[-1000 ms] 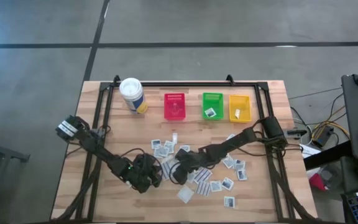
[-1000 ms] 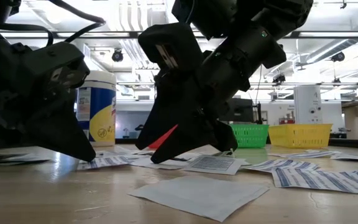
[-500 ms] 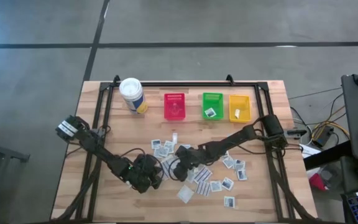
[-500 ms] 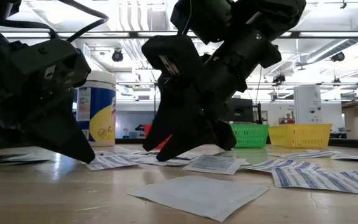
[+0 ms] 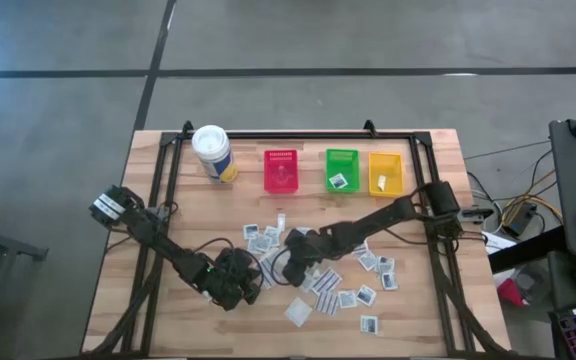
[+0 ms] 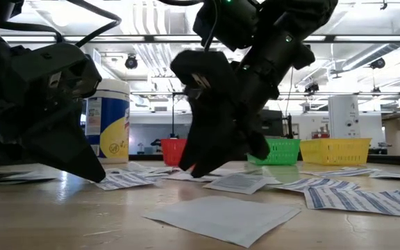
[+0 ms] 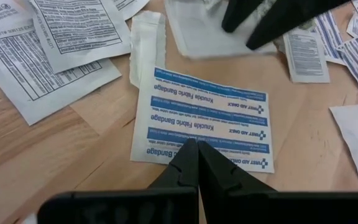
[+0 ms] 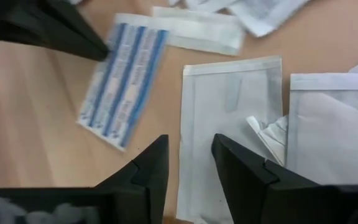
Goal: Pick & Place First Aid Supplies
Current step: Put the blue bandage in the red bin
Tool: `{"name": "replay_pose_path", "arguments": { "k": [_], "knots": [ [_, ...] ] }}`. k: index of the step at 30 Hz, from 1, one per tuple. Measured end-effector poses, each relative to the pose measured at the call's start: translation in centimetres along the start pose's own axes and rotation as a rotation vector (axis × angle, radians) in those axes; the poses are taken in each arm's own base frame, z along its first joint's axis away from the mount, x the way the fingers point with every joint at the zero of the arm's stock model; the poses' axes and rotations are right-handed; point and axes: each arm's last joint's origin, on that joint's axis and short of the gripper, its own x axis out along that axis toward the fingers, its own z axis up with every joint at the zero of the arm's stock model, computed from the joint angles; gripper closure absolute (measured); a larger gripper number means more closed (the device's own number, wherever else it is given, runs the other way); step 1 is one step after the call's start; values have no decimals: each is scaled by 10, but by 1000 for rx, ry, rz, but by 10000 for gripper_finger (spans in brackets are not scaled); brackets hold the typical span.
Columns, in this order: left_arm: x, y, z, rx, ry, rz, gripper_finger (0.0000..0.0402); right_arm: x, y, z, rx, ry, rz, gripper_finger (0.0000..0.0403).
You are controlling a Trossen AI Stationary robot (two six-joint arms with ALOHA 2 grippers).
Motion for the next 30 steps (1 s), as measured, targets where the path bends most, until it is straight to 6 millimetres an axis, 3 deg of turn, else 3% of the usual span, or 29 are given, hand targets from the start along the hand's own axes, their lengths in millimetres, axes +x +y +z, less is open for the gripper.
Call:
{"name": "replay_pose_path", "arguments": {
  "k": [16,22,30],
  "knots": [
    [0,-2,1,19,-16,-13,401,-22,-7,1,-32,22,-124,279],
    [0,-4,3,35,-48,-24,401,-40,0,6,-50,-21,-77,280],
    [-1,-6,3,66,-53,-38,401,-45,9,0,-68,-30,-44,271]
  ]
}}
